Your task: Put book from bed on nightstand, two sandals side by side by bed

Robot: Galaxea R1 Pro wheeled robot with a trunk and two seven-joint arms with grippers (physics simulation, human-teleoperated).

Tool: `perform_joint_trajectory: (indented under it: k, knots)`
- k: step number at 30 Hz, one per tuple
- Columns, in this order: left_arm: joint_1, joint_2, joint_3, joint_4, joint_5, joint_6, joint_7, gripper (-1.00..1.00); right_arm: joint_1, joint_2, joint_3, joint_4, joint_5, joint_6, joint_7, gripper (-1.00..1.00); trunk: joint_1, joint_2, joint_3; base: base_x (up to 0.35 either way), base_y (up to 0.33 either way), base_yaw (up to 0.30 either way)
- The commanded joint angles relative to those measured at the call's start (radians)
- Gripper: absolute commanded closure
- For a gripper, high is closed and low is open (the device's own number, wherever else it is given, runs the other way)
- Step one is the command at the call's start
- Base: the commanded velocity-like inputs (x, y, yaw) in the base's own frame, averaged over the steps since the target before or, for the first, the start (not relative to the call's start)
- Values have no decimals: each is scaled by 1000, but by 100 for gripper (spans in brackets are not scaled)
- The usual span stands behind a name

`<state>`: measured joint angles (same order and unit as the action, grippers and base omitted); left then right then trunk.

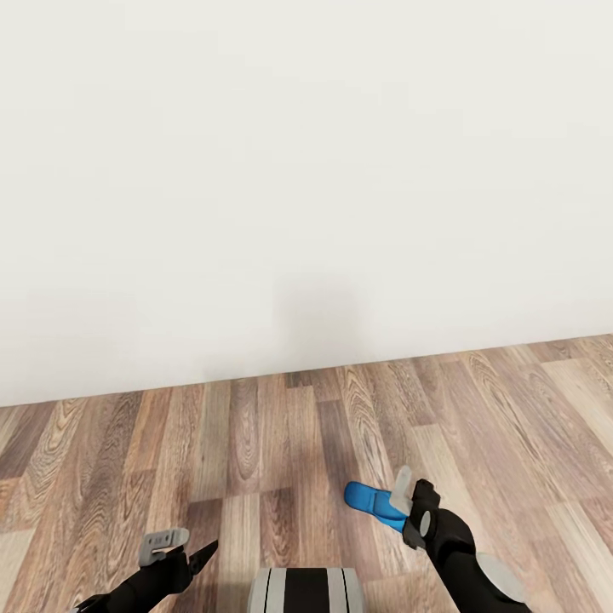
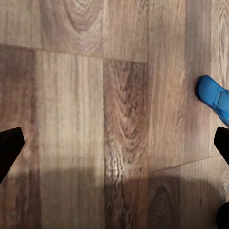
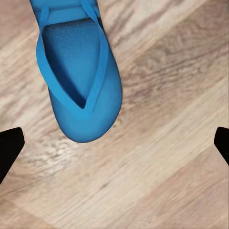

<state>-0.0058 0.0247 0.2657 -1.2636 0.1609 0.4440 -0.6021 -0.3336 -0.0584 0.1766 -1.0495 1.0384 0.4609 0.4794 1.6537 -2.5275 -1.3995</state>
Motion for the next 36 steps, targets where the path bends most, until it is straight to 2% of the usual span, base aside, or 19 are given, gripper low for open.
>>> perform_joint_trajectory:
  k: [1, 3, 7, 15, 17, 20, 23, 31, 36]
  knots:
    - [0, 0, 1, 0, 8, 8, -2, -100, 0, 4, 3, -2, 10, 3, 8, -100, 0, 0, -1, 0, 0, 0]
    - [0, 0, 0, 0, 8, 8, -2, -100, -1, 23, 3, -2, 10, 2, 10, -100, 0, 0, -1, 0, 0, 0]
    - [0, 0, 0, 0, 8, 9, -2, -100, -1, 38, 3, -3, 9, 1, 14, -100, 0, 0, -1, 0, 0, 0]
    - [0, 0, 0, 0, 8, 9, -2, -100, -1, 47, 3, -3, 3, -1, 15, -100, 0, 0, -1, 0, 0, 0]
    - [0, 0, 0, 0, 8, 9, -2, -100, -1, 46, 3, -3, -28, -1, 15, -100, 0, 0, -1, 0, 0, 0]
    - [0, 0, 0, 0, 8, 9, -2, -100, -1, 46, 4, -3, -79, -1, 15, -100, 1, -1, -12, 0, 0, 0]
    - [0, 0, 1, 0, 8, 9, -2, -100, -1, 46, 4, -3, -91, -1, 15, -100, 3, -2, -24, 0, 0, 0]
    - [0, 0, 1, 0, 8, 9, -2, -100, -1, 46, 4, -3, -99, -1, 15, -100, 6, -4, -55, 0, 0, 0]
    - [0, 0, 1, 0, 8, 9, -2, -100, -1, 46, 4, -6, -98, -1, 15, -100, 6, -4, -55, 0, 0, 0]
